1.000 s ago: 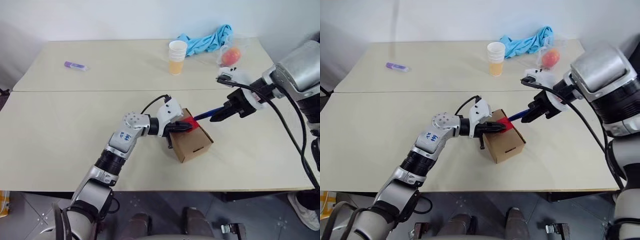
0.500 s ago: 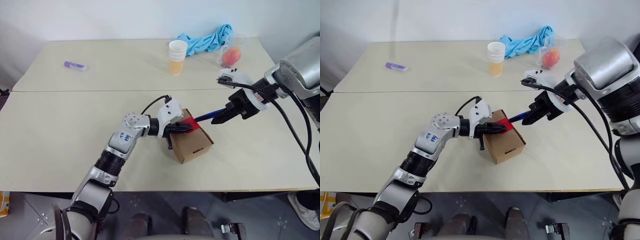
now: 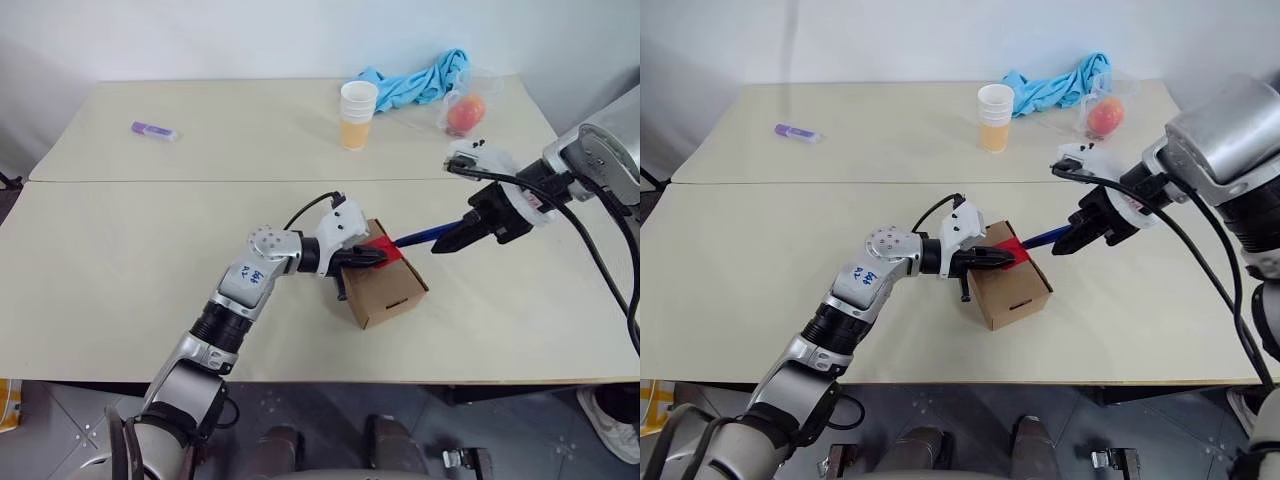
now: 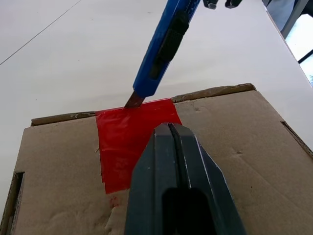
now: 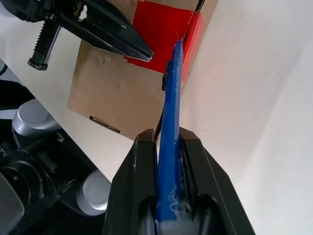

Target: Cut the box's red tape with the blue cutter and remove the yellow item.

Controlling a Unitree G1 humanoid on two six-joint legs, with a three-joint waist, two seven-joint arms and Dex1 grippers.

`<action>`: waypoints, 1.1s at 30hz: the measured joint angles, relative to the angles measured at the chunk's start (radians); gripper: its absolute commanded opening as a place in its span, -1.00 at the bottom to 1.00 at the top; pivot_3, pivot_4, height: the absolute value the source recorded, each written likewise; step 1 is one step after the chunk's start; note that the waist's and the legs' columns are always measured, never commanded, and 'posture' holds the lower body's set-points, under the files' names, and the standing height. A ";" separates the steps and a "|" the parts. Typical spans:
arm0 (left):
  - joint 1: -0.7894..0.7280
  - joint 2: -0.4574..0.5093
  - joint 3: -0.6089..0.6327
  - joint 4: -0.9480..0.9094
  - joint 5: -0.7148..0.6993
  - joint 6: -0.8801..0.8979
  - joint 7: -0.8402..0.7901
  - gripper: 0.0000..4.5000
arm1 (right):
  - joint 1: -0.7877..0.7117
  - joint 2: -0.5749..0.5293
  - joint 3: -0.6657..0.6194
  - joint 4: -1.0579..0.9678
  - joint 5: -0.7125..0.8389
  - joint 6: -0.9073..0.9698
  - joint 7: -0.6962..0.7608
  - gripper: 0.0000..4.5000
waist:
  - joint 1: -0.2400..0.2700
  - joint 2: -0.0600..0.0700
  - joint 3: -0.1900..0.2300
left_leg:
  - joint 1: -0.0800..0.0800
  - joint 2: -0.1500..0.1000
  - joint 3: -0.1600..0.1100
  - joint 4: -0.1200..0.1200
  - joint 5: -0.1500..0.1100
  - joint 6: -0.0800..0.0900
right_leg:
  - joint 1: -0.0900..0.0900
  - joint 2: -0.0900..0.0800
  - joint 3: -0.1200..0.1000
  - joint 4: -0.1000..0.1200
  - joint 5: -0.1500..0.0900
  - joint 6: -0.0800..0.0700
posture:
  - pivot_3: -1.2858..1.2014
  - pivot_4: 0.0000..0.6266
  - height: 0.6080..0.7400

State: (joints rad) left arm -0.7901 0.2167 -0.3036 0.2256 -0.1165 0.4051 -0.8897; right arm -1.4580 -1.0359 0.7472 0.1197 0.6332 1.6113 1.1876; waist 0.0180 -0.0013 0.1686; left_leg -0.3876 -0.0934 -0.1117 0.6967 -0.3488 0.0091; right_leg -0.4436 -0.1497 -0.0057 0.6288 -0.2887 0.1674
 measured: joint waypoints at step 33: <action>-0.038 0.069 -0.087 -0.058 0.054 0.076 0.007 -1.00 | 0.050 -0.079 0.035 -0.041 0.279 0.000 -0.211 -0.94 | -0.016 -0.003 -0.015 | 0.002 0.001 0.000 0.000 0.000 0.000 | 0.001 0.001 0.000 -0.001 0.000 0.000 | 0.03 -0.52 1.00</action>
State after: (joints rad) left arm -0.8278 0.2857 -0.3910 0.1675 -0.0630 0.4813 -0.8830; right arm -1.4084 -1.1148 0.7819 0.0782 0.9122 1.6115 0.9770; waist 0.0023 -0.0046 0.1539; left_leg -0.3854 -0.0925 -0.1112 0.6962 -0.3490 0.0087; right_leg -0.4423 -0.1492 -0.0052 0.6280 -0.2886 0.1672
